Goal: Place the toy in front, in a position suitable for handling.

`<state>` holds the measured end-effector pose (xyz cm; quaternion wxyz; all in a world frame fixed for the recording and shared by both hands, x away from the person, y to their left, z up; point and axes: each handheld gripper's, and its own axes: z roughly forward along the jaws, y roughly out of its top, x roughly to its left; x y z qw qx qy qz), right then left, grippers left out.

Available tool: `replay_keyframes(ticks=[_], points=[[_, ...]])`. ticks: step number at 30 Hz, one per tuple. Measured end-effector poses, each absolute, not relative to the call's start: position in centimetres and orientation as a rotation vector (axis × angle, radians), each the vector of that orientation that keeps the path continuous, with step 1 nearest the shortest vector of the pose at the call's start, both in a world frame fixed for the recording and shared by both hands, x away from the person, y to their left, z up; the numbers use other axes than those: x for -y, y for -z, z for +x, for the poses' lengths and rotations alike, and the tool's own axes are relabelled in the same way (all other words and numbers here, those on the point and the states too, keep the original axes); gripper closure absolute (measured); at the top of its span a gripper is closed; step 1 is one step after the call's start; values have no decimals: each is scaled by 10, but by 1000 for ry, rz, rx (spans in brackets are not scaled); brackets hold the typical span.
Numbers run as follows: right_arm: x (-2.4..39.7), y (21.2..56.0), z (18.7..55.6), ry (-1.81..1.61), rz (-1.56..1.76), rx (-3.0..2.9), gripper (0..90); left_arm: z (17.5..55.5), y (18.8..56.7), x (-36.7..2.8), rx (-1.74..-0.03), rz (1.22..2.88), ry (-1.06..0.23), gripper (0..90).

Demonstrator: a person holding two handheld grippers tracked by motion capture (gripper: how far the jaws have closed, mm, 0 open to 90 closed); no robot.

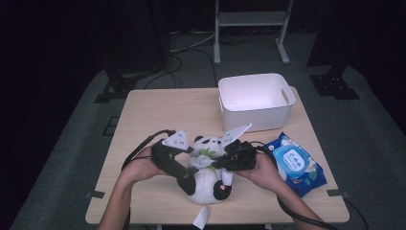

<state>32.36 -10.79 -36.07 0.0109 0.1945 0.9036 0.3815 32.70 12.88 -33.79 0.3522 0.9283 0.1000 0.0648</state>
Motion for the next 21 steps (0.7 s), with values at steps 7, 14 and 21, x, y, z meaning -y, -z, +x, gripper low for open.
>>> replay_keyframes(ticks=[7, 14, 21], points=[[133, 356, 319, -1246, 638, -2804, 835, 354, 348, -112, -250, 2454, -127, 277], [149, 355, 319, -1251, 665, -2791, 834, 373, 358, -100, -198, 2497, -48, 326], [157, 358, 321, -1247, 689, -2786, 834, 377, 362, -90, -146, 2510, -13, 333]])
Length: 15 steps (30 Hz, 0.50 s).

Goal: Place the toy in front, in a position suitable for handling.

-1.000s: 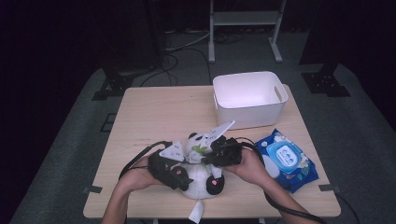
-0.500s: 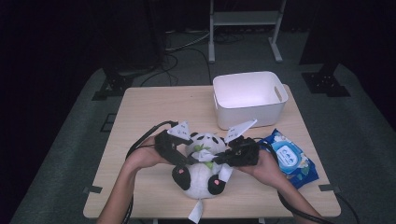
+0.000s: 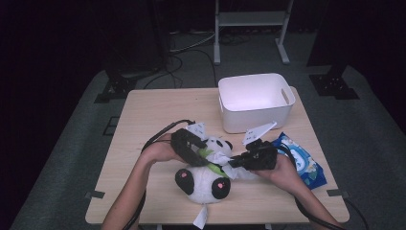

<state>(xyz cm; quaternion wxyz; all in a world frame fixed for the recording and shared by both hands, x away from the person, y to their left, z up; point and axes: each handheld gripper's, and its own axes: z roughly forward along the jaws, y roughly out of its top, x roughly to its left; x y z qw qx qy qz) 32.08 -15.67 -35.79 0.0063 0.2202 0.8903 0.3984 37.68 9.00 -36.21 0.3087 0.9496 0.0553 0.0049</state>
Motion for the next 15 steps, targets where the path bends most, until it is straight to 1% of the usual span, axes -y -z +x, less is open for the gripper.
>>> replay_keyframes(ticks=[5, 8, 12, 15], points=[[159, 358, 321, -1242, 692, -2782, 834, 374, 365, -89, -146, 2530, -34, 334], [159, 358, 321, -1240, 689, -2780, 834, 372, 368, -91, -187, 2525, -23, 403], [158, 355, 321, -1245, 682, -2782, 834, 367, 371, -95, -246, 2529, 7, 527], [153, 353, 321, -1244, 665, -2788, 834, 363, 373, -97, -272, 2509, -14, 555]])
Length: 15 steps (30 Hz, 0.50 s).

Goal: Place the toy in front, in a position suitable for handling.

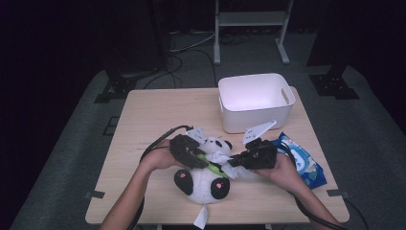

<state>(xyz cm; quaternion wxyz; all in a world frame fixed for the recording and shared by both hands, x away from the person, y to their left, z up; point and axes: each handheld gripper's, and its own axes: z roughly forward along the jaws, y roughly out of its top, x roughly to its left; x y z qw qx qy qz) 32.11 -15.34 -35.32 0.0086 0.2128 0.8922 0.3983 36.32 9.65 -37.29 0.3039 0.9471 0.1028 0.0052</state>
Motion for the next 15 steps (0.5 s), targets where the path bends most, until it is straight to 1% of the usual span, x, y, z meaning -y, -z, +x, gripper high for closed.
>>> replay_keyframes(ticks=[4, 10, 15], points=[[146, 351, 320, -1244, 646, -2803, 834, 360, 372, -96, -291, 2513, -50, 593], [133, 347, 315, -1263, 581, -2830, 834, 358, 370, -100, -314, 2517, -95, 621], [105, 353, 313, -1202, 488, -2899, 834, 359, 368, -96, -304, 2521, -109, 623]])
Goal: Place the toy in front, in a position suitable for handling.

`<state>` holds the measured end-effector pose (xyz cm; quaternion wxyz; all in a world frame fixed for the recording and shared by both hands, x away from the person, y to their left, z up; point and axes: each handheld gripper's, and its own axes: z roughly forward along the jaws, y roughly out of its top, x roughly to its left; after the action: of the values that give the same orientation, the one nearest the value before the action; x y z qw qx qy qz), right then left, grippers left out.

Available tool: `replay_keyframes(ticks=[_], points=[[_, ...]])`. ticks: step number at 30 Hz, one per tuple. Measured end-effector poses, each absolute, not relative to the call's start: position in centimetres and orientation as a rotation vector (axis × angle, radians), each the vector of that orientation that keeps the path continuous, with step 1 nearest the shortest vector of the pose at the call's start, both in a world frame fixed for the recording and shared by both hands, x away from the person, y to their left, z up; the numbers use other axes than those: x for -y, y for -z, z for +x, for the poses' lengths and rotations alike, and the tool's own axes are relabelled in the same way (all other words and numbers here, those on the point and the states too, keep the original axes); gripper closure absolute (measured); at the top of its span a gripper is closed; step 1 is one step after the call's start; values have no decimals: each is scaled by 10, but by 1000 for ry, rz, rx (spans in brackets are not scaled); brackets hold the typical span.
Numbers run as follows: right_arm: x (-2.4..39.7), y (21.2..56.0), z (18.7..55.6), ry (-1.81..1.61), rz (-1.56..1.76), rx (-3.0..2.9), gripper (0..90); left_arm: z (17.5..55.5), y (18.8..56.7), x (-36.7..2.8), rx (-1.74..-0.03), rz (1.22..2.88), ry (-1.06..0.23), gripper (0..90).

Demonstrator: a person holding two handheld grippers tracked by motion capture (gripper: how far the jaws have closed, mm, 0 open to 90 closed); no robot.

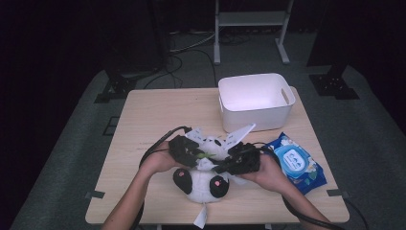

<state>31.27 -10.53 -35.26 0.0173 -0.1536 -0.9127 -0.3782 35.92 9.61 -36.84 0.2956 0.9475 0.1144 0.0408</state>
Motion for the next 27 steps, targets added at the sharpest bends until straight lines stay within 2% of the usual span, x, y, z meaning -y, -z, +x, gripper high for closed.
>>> replay_keyframes(ticks=[8, 27], points=[[73, 367, 306, 1035, -392, 2913, 840, 358, 367, -100, -317, 2521, -108, 629], [99, 380, 312, 889, -478, 3020, 859, 339, 359, -83, -293, 2576, -127, 654]])
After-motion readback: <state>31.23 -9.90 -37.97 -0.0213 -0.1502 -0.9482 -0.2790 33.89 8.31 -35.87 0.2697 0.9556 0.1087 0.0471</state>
